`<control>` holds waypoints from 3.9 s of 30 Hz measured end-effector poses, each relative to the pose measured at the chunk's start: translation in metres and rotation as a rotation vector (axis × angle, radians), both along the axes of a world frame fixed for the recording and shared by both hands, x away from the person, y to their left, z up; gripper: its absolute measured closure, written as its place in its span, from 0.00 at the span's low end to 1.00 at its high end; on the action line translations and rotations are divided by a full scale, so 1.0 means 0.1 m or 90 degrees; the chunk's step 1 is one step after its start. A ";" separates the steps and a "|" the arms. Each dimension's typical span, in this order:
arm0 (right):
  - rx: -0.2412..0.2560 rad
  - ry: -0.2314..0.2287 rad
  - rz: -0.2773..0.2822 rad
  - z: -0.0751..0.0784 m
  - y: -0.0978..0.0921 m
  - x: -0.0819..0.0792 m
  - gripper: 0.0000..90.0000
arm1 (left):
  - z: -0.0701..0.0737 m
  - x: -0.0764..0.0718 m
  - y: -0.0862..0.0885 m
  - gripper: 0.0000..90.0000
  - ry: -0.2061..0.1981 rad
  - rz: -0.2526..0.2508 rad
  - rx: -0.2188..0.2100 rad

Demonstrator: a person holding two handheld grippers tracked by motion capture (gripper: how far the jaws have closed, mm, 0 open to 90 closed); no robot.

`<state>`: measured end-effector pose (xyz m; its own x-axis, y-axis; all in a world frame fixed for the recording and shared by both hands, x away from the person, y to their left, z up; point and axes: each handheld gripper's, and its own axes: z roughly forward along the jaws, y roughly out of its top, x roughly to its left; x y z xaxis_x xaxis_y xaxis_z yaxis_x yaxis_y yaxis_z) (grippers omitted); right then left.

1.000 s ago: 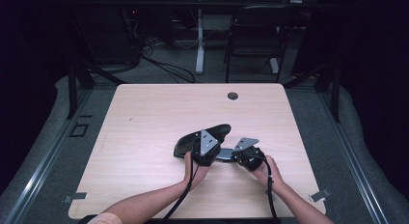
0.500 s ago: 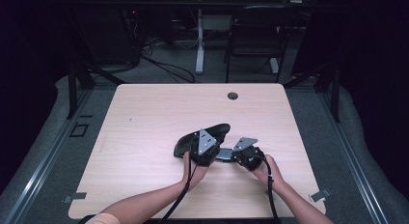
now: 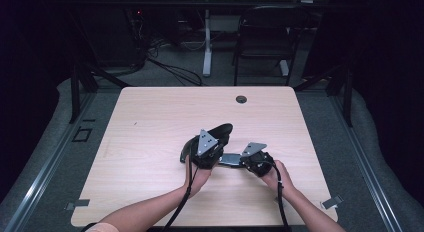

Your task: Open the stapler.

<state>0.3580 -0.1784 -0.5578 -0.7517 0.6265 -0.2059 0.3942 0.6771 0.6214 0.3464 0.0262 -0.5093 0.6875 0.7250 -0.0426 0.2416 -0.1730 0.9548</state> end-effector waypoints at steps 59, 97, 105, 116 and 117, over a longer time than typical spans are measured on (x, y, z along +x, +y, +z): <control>-0.009 -0.004 0.000 0.00 0.02 -0.01 1.00 | 0.35 0.01 0.58 1.00 -0.036 0.055 -0.030; -0.010 -0.009 0.003 -0.01 0.04 -0.01 1.00 | 0.40 0.03 0.90 1.00 -0.042 0.099 -0.043; -0.016 -0.010 0.003 0.00 0.04 -0.01 1.00 | 0.40 0.03 0.95 1.00 -0.043 0.109 -0.042; -0.010 -0.008 0.003 -0.01 0.04 -0.01 1.00 | 0.27 0.22 1.43 1.00 0.024 0.215 -0.074; -0.016 -0.010 0.002 0.00 0.04 -0.02 1.00 | 0.23 0.25 1.48 1.00 0.041 0.226 -0.079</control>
